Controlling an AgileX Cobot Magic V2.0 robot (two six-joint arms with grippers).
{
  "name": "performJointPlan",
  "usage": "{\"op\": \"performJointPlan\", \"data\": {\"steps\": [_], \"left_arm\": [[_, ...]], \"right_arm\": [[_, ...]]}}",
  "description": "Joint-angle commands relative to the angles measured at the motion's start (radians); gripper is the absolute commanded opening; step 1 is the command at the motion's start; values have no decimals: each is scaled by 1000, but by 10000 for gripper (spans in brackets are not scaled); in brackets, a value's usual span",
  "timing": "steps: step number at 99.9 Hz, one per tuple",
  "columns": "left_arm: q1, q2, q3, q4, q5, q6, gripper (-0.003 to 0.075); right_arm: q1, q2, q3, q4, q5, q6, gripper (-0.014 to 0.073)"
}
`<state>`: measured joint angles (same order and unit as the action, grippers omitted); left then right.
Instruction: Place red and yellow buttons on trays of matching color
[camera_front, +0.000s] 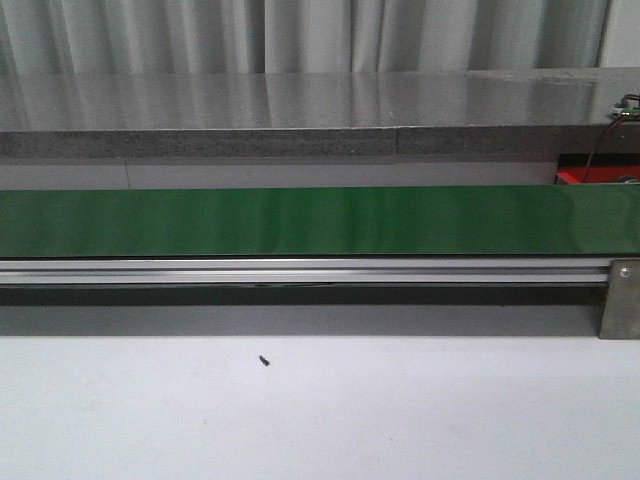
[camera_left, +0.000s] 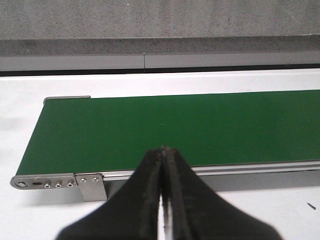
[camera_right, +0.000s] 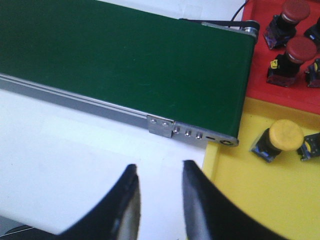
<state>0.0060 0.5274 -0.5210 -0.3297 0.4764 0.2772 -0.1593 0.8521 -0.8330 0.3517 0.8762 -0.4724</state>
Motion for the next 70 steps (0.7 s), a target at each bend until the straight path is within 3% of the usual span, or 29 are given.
{"op": "performJointPlan", "data": {"steps": [1,11,22,30,49,70], "left_arm": [[-7,0,-28,-18,-78,-7,102],[-7,0,-28,-18,-78,-7,272],[-7,0,-28,-18,-78,-7,497],[-7,0,-28,-11,-80,-7,594],[24,9,-58,12,-86,-66,609],[156,153,-224,62,-5,-132,609]], "right_arm": [[3,-55,8,18,-68,-10,12],[3,-83,15,18,-70,-10,-103],[3,-88,15,18,-66,-10,-95],[3,-88,15,18,-56,-10,-95],[3,-88,15,18,-5,-10,-95],[3,-88,15,18,43,-10,-95]]}}
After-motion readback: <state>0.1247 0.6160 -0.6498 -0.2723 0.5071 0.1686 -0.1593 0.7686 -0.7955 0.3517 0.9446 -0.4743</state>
